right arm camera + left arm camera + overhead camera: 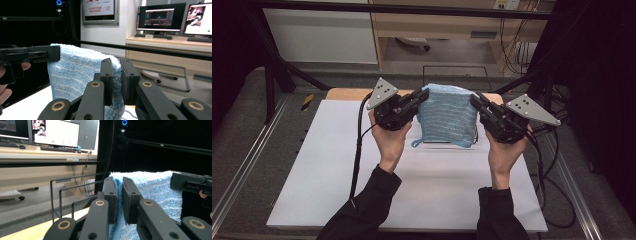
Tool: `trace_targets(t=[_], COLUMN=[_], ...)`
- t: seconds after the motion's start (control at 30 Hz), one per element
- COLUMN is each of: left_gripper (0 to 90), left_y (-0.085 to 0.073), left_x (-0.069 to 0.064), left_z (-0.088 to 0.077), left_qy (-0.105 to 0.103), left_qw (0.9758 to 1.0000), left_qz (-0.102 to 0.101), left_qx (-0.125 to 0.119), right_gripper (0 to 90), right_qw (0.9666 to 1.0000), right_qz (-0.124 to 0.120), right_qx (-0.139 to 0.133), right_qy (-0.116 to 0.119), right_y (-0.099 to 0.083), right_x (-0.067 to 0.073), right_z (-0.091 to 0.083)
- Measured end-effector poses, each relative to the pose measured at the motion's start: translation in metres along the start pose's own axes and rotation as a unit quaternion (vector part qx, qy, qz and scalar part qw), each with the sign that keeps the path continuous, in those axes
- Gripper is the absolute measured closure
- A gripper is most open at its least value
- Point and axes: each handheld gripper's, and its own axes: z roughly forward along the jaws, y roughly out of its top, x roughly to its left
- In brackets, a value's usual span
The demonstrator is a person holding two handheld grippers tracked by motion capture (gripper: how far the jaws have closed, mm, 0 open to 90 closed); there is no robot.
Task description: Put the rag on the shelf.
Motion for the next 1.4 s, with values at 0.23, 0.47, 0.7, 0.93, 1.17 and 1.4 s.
trace_targets(t=[0.23, 0.47, 0.7, 0.93, 1.17, 1.4], left_gripper=[82.8, 82.8, 82.8, 82.9, 82.8, 82.8], left_y=[0.013, 0.028, 0.044, 0.057, 0.07, 0.082], left_x=[-0.002, -0.002, -0.003, -0.002, 0.001, 0.011], left_z=[0.011, 0.021, 0.03, 0.039, 0.048, 0.055], left_qy=[-0.004, -0.008, -0.007, -0.004, 0.001, -0.001], left_qw=[1.0, 0.9999, 0.9998, 0.9998, 0.9998, 0.9998], left_qz=[-0.001, 0.003, 0.005, 0.006, 0.009, -0.002], left_qx=[-0.009, -0.012, -0.015, -0.018, -0.018, -0.021], right_gripper=[81.8, 81.9, 81.9, 82.0, 82.0, 82.0], right_qw=[0.9999, 0.9996, 0.9992, 0.9986, 0.9984, 0.998], right_qz=[-0.004, -0.008, -0.013, -0.016, -0.013, -0.017], right_qx=[-0.009, -0.017, -0.026, -0.033, -0.04, -0.048], right_qy=[-0.011, -0.02, -0.029, -0.037, -0.038, -0.039], right_y=[0.012, 0.025, 0.037, 0.049, 0.059, 0.067], right_x=[-0.006, -0.014, -0.021, -0.028, -0.036, -0.042], right_z=[0.001, 0.004, 0.009, 0.017, 0.025, 0.036])
